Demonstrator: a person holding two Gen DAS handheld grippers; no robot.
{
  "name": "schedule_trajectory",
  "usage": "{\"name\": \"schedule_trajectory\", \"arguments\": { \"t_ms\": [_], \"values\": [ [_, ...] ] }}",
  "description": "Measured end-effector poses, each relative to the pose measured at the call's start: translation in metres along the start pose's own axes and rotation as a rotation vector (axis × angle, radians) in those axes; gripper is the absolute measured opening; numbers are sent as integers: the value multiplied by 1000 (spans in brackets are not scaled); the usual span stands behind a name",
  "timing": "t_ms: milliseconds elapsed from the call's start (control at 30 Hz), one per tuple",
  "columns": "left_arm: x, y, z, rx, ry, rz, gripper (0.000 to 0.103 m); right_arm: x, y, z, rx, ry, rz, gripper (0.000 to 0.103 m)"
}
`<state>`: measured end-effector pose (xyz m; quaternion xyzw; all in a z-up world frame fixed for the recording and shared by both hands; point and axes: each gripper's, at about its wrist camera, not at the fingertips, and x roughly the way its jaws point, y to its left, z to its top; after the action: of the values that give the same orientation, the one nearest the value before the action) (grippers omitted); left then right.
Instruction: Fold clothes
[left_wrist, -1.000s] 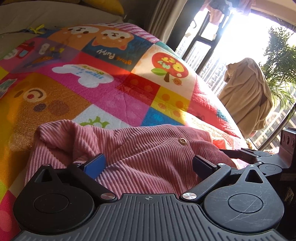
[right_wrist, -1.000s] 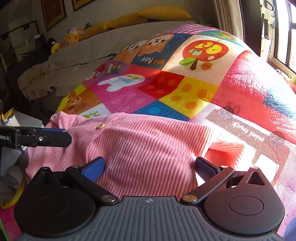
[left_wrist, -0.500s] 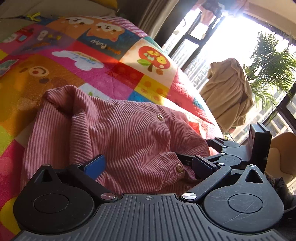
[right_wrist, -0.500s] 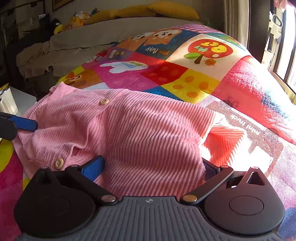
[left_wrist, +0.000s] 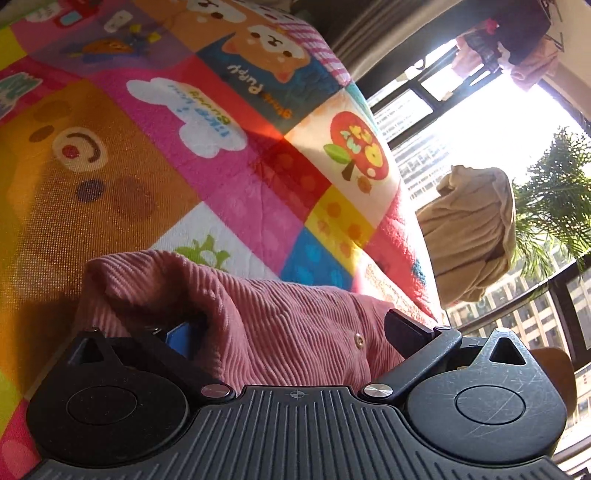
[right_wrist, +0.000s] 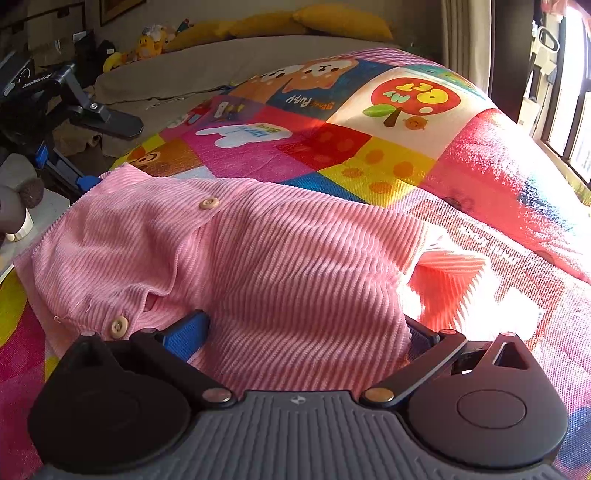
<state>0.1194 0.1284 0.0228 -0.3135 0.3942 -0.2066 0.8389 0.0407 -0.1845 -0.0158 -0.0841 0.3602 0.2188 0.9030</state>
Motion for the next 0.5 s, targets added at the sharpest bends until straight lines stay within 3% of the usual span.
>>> {"name": "schedule_trajectory", "arguments": {
  "t_ms": [33, 133, 233, 333, 433, 500],
  "values": [
    [-1, -2, 7, 1, -31, 1, 102, 0, 0, 0, 0, 0, 0, 103],
    [-40, -8, 24, 51, -238, 28, 102, 0, -1, 0, 3, -1, 2, 103],
    [-78, -14, 30, 68, -339, 97, 102, 1, -1, 0, 6, 0, 6, 103],
    [-89, -30, 17, 140, -318, 67, 102, 1, -1, 0, 5, -1, 5, 103],
    [-64, -42, -9, 168, -196, -50, 103, 1, -1, 0, 4, -1, 5, 103],
    [-39, -42, -30, 153, -119, -81, 103, 1, 1, 1, 3, 1, 5, 103]
  ]
}}
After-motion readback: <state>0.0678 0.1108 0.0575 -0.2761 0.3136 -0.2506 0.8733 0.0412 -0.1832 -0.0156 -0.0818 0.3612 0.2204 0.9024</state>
